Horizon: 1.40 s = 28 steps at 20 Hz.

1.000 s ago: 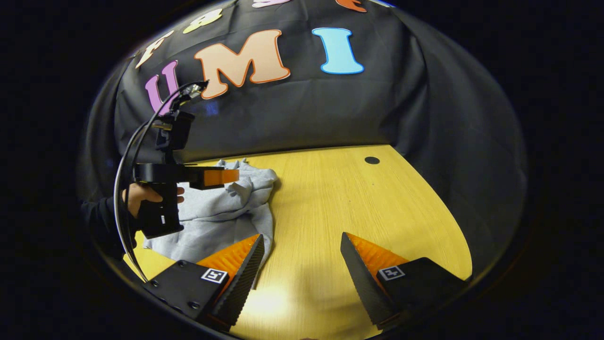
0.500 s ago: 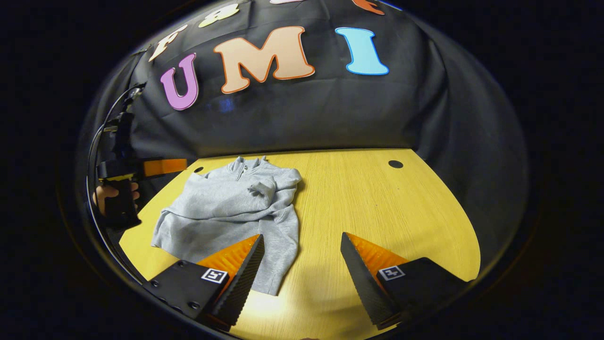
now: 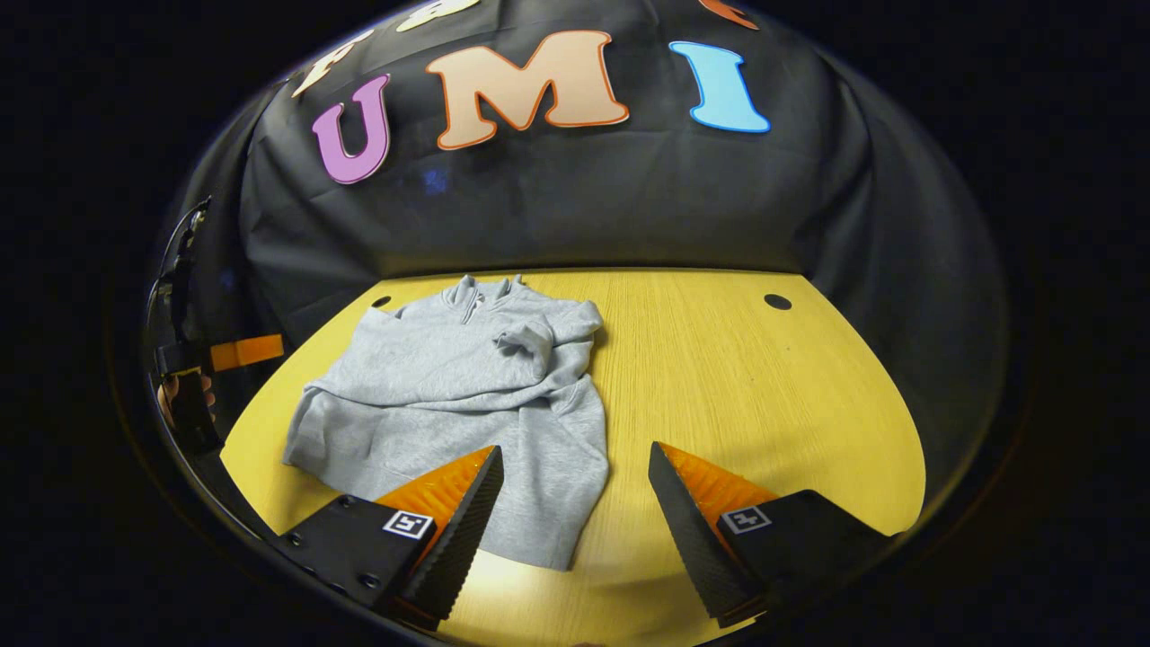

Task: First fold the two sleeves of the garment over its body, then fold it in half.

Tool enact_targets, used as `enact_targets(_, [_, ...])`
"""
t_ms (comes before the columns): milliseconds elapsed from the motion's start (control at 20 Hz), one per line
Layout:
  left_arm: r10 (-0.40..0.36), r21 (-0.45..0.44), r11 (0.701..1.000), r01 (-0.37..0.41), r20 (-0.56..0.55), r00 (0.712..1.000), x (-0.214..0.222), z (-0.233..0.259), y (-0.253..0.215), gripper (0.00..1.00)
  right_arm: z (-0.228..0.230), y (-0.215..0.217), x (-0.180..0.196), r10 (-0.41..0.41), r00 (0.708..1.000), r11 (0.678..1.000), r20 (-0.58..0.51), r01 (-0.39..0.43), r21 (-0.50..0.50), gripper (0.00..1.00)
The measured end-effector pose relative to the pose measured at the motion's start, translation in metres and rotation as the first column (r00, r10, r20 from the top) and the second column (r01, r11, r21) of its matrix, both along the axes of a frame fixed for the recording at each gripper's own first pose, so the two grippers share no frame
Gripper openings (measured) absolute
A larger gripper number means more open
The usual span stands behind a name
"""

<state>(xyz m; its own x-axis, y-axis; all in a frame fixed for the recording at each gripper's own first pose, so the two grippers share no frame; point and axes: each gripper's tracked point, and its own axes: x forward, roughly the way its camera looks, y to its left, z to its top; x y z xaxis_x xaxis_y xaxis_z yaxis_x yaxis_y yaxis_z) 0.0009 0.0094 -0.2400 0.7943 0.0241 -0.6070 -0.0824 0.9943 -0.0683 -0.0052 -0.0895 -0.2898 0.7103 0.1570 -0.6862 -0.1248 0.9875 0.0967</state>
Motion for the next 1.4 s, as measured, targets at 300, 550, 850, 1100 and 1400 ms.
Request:
enact_targets(300, [0.038,-0.074,0.996,-0.048,-0.127,0.991,-0.046,-0.057,0.014,0.96,-0.028,0.019,-0.015,0.014,0.997,0.999,-0.077,-0.017,-0.038,1.0])
enact_targets(550, [0.012,-0.11,0.993,-0.035,-0.204,0.979,-0.065,-0.089,0.014,0.96,-0.049,0.03,-0.027,0.026,0.99,0.996,-0.136,-0.037,-0.079,1.0])
enact_targets(850, [-0.055,-0.11,0.994,0.025,-0.277,0.959,-0.082,-0.118,0.005,0.96,-0.074,0.03,-0.046,0.012,0.976,0.993,-0.217,-0.038,-0.115,1.0])
enact_targets(1100, [-0.093,-0.065,0.995,0.078,-0.276,0.957,-0.082,-0.12,0.004,0.97,-0.086,0.034,-0.053,-0.005,0.969,0.994,-0.247,-0.023,-0.111,1.0])
enact_targets(1400, [-0.115,-0.074,0.992,0.101,-0.221,0.968,-0.08,-0.121,-0.002,0.8,-0.088,0.037,-0.054,-0.006,0.962,0.996,-0.274,-0.02,-0.092,0.96])
